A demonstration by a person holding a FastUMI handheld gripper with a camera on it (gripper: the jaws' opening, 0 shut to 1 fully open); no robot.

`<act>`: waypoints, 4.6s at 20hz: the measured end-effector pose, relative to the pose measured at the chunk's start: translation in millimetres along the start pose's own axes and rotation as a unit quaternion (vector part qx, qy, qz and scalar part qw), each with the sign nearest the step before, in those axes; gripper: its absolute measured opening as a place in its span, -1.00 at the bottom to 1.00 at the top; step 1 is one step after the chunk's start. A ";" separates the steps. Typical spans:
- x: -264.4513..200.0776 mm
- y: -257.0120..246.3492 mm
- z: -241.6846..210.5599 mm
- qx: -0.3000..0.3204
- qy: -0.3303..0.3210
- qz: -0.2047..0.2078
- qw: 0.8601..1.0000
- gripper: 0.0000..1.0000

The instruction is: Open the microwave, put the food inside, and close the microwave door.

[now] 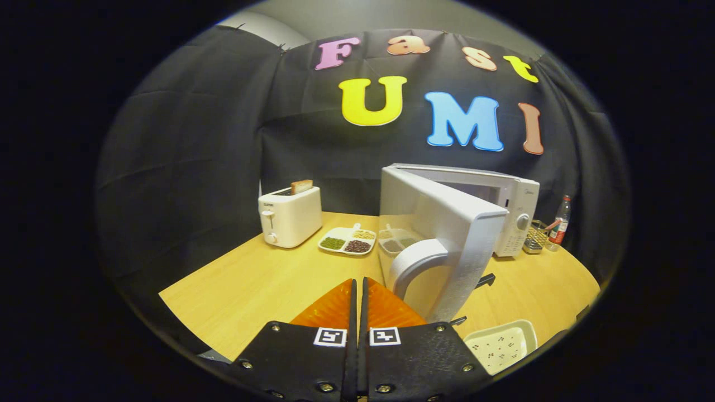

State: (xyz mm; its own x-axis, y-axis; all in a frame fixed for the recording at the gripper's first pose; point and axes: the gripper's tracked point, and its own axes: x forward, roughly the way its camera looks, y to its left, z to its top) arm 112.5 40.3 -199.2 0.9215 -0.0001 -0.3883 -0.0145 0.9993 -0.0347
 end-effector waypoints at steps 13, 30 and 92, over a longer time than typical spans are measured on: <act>40.8 -109.5 19.0 0.038 0.007 -0.113 0.993 -0.98; 112.2 -214.4 35.2 0.060 0.022 -0.173 0.983 -0.98; -97.9 -145.7 106.9 0.005 -0.097 -0.115 0.989 0.32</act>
State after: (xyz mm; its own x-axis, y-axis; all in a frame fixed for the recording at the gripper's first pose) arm 65.9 -101.3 -57.6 0.9572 -0.2213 -0.1867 0.2073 0.9740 -0.0919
